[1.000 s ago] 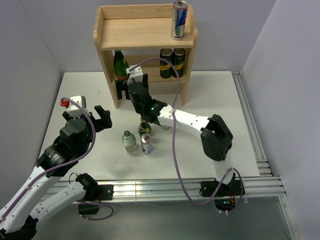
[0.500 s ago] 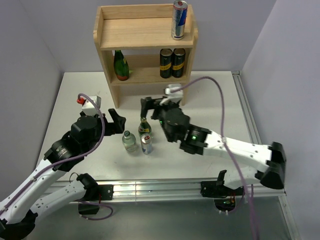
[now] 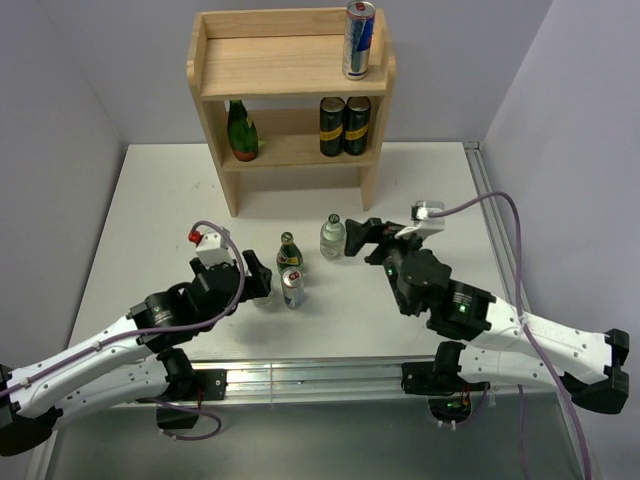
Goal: Place and organize the beverage onto the shelf
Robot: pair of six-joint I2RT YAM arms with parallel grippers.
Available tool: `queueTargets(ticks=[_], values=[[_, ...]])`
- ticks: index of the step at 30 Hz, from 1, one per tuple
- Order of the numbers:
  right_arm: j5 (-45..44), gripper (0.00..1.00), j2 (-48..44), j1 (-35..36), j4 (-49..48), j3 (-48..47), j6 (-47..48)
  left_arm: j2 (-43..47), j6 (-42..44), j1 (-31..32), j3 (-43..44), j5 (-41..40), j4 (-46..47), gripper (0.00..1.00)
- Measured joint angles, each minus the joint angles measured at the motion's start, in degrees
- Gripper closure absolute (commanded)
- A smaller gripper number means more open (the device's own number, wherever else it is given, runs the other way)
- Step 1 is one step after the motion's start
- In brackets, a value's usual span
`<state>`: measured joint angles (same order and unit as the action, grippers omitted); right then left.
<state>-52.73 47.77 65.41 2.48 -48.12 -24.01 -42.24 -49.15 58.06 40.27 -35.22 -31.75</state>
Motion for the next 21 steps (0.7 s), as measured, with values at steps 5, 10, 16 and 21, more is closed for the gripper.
queueTargets(ticks=[5, 10, 16, 21], values=[[-0.79, 0.0, -7.56, 0.04, 4.31, 3.17, -2.56, -0.39, -2.36, 0.15, -3.67, -2.8, 3.37, 0.01], [-1.07, 0.0, -10.03, 0.04, 6.54, 4.11, -4.31, -3.04, -3.93, 0.28, -8.26, -3.93, 8.96, 0.01], [-1.44, 0.0, -9.49, 0.04, 9.49, 4.96, -5.73, -3.78, -5.57, 0.9, -15.58, -5.75, 15.19, 0.01], [-1.66, 0.0, -9.35, 0.09, 10.69, 6.84, -6.45, -8.09, -4.52, 0.9, -18.8, -6.86, 23.39, 0.01]])
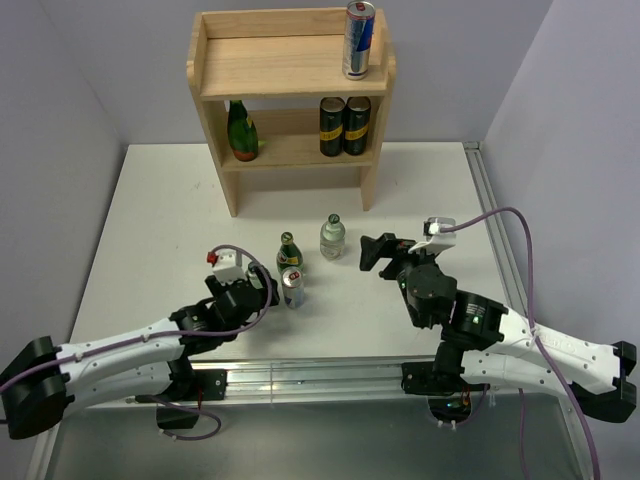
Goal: Place and organize the beverage onto the shelf
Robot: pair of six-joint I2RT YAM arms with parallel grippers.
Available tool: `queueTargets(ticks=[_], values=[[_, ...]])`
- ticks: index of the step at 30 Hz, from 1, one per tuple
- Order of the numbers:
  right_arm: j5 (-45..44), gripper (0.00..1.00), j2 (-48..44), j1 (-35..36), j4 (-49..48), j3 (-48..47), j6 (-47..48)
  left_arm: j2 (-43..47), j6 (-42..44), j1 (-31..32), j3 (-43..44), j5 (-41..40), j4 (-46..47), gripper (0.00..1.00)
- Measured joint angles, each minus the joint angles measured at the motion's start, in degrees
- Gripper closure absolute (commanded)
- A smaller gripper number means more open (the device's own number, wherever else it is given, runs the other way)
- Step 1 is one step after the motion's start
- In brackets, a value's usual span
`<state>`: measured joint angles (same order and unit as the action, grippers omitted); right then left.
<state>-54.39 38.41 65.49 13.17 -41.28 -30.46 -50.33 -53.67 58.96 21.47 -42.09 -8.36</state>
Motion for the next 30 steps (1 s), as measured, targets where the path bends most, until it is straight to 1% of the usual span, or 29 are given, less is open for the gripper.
queueTargets(ticks=[7, 9, 13, 15, 16, 17, 18, 20, 22, 24, 25, 26, 27, 28, 30], values=[[-0.02, 0.0, 1.22, 0.0, 0.63, 0.48, -1.31, -13.84, 1.42, 0.11, -1.57, -3.15, 11.19, 0.01], [-0.02, 0.0, 1.79, 0.0, 0.63, 0.57, -1.68, -16.09, 1.55, 0.11, -1.6, -4.5, 13.18, 0.04], [0.0, 0.0, 2.21, 0.0, 0.57, 1.62, -1.97, -17.79, 1.6, 0.15, -1.62, -7.58, 16.48, 0.06], [0.02, 0.0, 2.36, 0.0, 0.37, 2.19, -2.14, -17.97, 1.44, 0.15, -1.64, -9.31, 17.46, 0.12], [0.04, 0.0, 2.47, 0.0, 0.31, 2.54, -2.25, -18.12, 1.42, 0.15, -1.64, -10.32, 17.92, 0.16], [0.04, 0.0, 2.62, 0.0, 0.09, 2.82, -2.36, -18.25, 1.38, 0.15, -1.64, -11.04, 18.32, 0.29], [0.04, 0.0, 2.8, 0.0, -0.04, 3.06, -2.47, -18.51, 1.31, 0.15, -1.64, -11.72, 18.67, 0.33], [0.09, 0.0, 3.3, 0.0, -0.09, 3.41, -2.73, -19.23, 1.49, 0.2, -1.51, -13.97, 19.39, 0.36], [0.17, 0.0, 3.65, 0.0, -0.11, 3.45, -2.84, -20.44, 1.36, 0.15, -1.2, -15.56, 19.93, 0.35], [0.24, 0.0, 3.67, 0.0, -0.17, 3.48, -2.95, -22.08, 1.25, 0.15, -0.55, -16.72, 20.37, 0.27], [0.24, 0.0, 3.65, 0.0, -0.26, 3.48, -2.99, -22.82, 1.22, 0.15, -0.24, -17.25, 20.7, 0.22], [0.24, 0.0, 3.61, 0.0, -0.28, 3.5, -3.06, -23.41, 1.2, 0.15, -0.09, -17.53, 21.03, 0.09], [0.24, 0.0, 3.54, 0.0, -0.39, 3.63, -3.15, -24.09, 0.92, 0.15, 0.07, -17.79, 21.31, 0.05], [0.24, 0.0, 3.34, 0.0, -0.55, 3.93, -3.19, -24.94, 0.39, 0.09, 0.09, -17.31, 21.4, 0.03], [0.24, 0.0, 2.91, 0.0, -0.52, 4.81, -3.41, -27.15, -0.11, 0.11, 0.09, -16.87, 21.44, 0.02]])
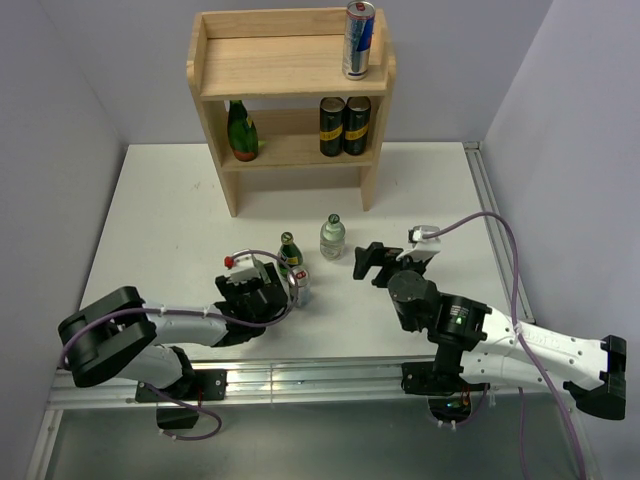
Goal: Place and organize the beverage onto the shelf
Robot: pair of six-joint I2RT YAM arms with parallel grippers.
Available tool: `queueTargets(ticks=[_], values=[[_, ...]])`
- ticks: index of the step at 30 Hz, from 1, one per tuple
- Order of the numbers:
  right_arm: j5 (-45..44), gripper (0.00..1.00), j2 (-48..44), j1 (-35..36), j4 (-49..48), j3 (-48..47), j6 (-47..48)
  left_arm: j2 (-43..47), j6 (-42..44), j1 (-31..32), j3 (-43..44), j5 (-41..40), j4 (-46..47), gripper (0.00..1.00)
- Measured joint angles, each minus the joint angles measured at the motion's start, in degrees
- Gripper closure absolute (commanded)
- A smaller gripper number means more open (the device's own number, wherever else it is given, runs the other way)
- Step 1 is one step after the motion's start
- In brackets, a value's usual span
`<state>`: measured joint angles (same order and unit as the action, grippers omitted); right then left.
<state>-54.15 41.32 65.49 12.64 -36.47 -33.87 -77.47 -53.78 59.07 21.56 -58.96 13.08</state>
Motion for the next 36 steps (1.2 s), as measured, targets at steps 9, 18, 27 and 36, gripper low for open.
queueTargets(ticks=[9, 18, 27, 36], values=[[-0.04, 0.0, -1.57, 0.0, 0.26, 1.27, -0.87, -4.59, -1.18, 0.0, 0.52, 0.17, 0.46, 0.36], [0.0, 0.0, -1.55, 0.0, -0.31, 3.19, -1.07, -4.87, -2.58, -0.35, 3.06, -0.44, -5.31, 1.0], [-0.02, 0.0, -1.68, 0.0, -1.07, 3.23, -0.59, 8.83, 1.09, 0.07, 17.42, 6.84, -31.91, 1.0], [-0.02, 0.0, -3.32, 0.0, -1.11, 3.23, 0.28, 8.94, 17.22, -0.76, 56.02, 7.89, -45.66, 1.0]])
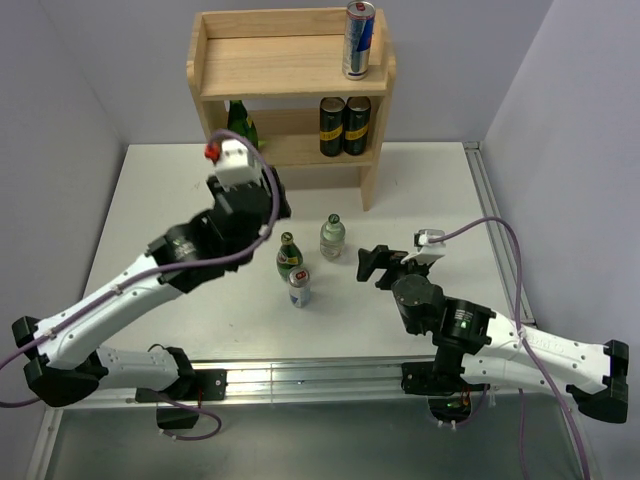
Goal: Place and organize the beverage onto the shelf
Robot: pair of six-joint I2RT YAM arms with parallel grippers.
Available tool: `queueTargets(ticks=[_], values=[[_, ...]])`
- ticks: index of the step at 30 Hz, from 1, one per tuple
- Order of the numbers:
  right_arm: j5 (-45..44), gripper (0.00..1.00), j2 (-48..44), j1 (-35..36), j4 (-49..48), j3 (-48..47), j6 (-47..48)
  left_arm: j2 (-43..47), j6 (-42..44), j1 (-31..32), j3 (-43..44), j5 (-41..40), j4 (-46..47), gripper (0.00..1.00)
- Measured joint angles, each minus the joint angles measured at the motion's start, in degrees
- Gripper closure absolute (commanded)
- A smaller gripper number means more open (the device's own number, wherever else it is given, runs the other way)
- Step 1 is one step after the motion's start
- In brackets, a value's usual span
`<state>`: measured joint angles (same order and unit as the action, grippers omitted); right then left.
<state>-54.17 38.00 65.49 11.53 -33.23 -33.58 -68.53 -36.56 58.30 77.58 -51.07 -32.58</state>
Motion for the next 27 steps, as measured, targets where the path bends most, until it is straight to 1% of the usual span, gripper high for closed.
queueTargets(ticks=[3, 8, 10, 12, 15, 21, 27], values=[[0.0, 0.0, -0.48, 0.0, -0.04, 0.0, 0.0, -2.95, 6.73, -3.91, 12.9, 2.23, -0.39, 1.0], [0.0, 0.0, -1.33, 0.0, 0.07, 0.07, -0.26, -11.74, 14.23, -15.96, 34.07, 7.69, -2.23, 1.0], [0.0, 0.0, -2.21, 0.0, 0.0, 0.7, -0.55, -15.72, 16.55, -19.85, 41.64, 9.4, -2.84, 1.0], [0.0, 0.0, -3.19, 0.0, 0.07, 1.79, -0.94, -18.97, 18.38, -22.34, 46.69, 11.32, -2.84, 1.0], [-0.02, 0.0, -4.07, 0.0, 0.07, 3.3, -1.55, -22.23, 20.63, -24.2, 49.64, 13.92, -2.49, 1.0], [0.0, 0.0, -4.39, 0.0, 0.11, 5.42, -3.1, -25.9, 23.47, -26.8, 48.37, 18.1, -1.7, 1.0], [0.04, 0.0, -4.57, 0.0, 0.0, 6.38, -4.5, -29.14, 24.15, -30.47, 48.11, 19.52, 0.5, 1.0]])
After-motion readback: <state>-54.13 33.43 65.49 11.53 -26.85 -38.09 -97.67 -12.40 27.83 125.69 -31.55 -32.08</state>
